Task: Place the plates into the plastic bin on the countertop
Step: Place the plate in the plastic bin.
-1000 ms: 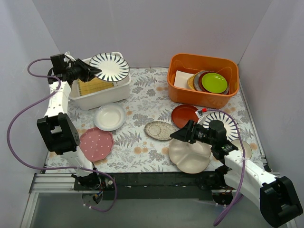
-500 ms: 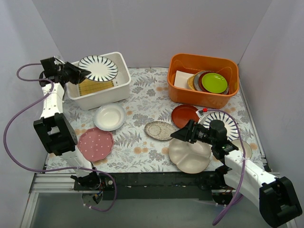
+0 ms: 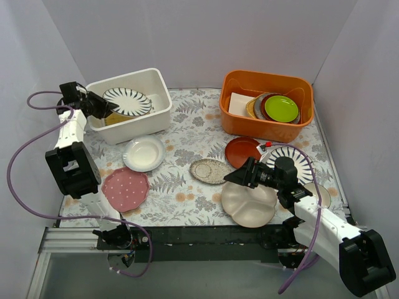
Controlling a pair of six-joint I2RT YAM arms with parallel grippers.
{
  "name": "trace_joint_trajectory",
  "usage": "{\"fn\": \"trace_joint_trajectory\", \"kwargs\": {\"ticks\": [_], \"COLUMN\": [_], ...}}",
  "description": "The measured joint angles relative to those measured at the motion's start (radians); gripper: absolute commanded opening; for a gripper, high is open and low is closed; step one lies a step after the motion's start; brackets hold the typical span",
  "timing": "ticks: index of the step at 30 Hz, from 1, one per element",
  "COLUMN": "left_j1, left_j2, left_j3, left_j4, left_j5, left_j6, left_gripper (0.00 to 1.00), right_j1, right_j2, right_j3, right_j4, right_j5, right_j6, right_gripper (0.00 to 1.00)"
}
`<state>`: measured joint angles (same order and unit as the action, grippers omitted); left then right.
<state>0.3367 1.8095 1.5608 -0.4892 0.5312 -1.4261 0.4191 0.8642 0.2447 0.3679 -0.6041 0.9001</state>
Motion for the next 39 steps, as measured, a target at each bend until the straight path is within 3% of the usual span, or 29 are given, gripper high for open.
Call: {"fn": "trace_joint_trajectory", "kwargs": {"ticks": [25,33,39], "left_j1": [0.002,0.0,-0.009], "left_j2": [0.121,0.132,0.133], "left_j3": [-0.016,-0.011,-0.008], "left_j4": [0.01,0.024,0.028], "left_j5": [-0.047,-0.036,0.001], "left_j6": [0.026,0.058,0.07], "left_gripper": [0.0,0.33,0.47], "right_j1": [-0.007,-0.008,-0.011], "right_j2": [0.044,0.077,0.08], "right_j3": [0.0,0.0,0.0], "right_j4": [0.001,0.009,0.015], "right_j5": [-0.026,-0.033,-0.038], "right_j6": [-0.01,-0.011,-0.012], "right_gripper": [0.95,0.95,0.95]}}
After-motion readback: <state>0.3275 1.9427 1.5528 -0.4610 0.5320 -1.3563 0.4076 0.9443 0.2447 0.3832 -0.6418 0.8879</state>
